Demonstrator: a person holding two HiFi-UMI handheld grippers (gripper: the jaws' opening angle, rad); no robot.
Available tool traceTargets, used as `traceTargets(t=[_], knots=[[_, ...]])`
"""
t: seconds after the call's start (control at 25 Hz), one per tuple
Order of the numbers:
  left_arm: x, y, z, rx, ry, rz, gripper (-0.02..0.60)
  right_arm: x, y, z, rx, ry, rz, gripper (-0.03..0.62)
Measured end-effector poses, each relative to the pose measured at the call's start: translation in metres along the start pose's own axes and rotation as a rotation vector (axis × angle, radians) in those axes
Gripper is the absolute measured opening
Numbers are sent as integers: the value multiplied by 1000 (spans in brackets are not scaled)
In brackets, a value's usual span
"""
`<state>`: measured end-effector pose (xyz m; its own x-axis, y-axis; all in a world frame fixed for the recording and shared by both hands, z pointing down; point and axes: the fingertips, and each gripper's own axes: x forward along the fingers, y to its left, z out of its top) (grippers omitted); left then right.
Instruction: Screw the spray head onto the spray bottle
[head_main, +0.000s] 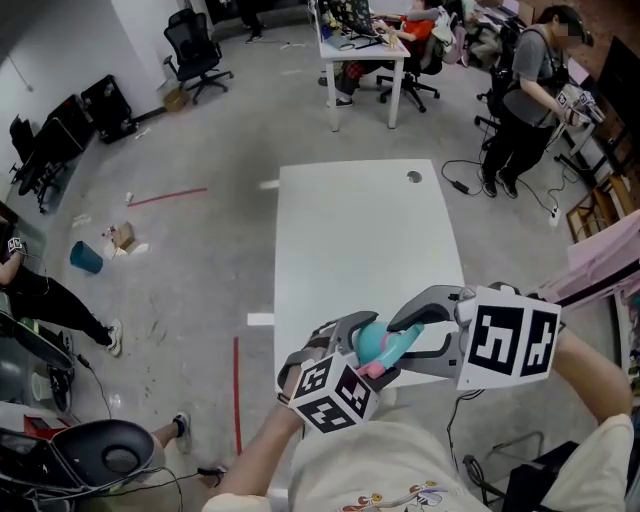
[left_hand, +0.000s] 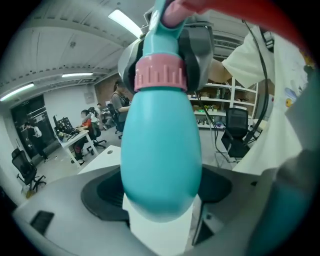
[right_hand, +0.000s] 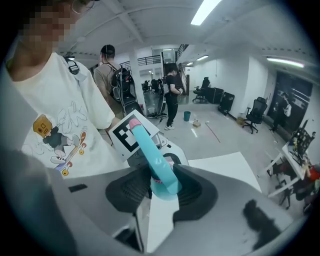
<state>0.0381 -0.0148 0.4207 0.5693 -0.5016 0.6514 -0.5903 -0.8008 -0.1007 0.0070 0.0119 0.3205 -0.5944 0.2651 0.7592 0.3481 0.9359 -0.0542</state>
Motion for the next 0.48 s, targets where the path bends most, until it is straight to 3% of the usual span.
traceTargets(t=[0.2,0.36,0.48], knots=[[-4,0,-9,17,-46,-58,411,-1,-4,-7,-46,27,-11,137],[-7,1,-11,-5,-79,-88,411,-25,-18,-2,17,-114,-53,135],[-10,3,-12,-36,-90,-63,411,-44,-30,6,94,-226,-104,135]])
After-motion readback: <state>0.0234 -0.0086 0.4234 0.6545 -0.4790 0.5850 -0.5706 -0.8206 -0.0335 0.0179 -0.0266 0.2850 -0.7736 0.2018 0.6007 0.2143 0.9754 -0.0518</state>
